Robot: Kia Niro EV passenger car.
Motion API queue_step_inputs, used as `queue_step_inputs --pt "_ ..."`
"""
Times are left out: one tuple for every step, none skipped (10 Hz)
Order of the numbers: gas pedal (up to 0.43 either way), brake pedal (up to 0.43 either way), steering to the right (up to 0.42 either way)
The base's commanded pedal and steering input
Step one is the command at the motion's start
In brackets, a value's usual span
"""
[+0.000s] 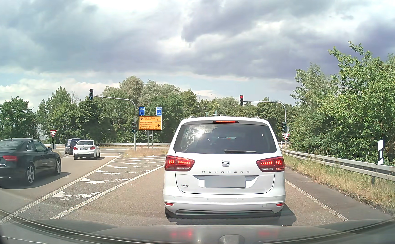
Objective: Follow the waypoints while adhering to traffic rules and regulations
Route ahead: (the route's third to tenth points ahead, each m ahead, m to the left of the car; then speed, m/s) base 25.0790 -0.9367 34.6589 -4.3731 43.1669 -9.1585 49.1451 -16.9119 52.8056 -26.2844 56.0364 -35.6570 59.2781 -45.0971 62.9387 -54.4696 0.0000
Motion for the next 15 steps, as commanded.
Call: queue_step_inputs --pt "0.000 0.311 0.010" --pt "0.000 0.311 0.010" --pt "0.000 0.311 0.010" --pt "0.000 0.311 0.010" --pt "0.000 0.311 0.010" --pt "0.000 0.311 0.010" --pt "0.000 0.311 0.010" --pt "0.000 0.311 0.010" --pt "0.000 0.311 0.010" --pt "0.000 0.311 0.010" --pt "0.000 0.311 0.010" --pt "0.000 0.311 0.010" --pt "0.000 0.311 0.010" --pt "0.000 0.311 0.010" --pt "0.000 0.311 0.010"
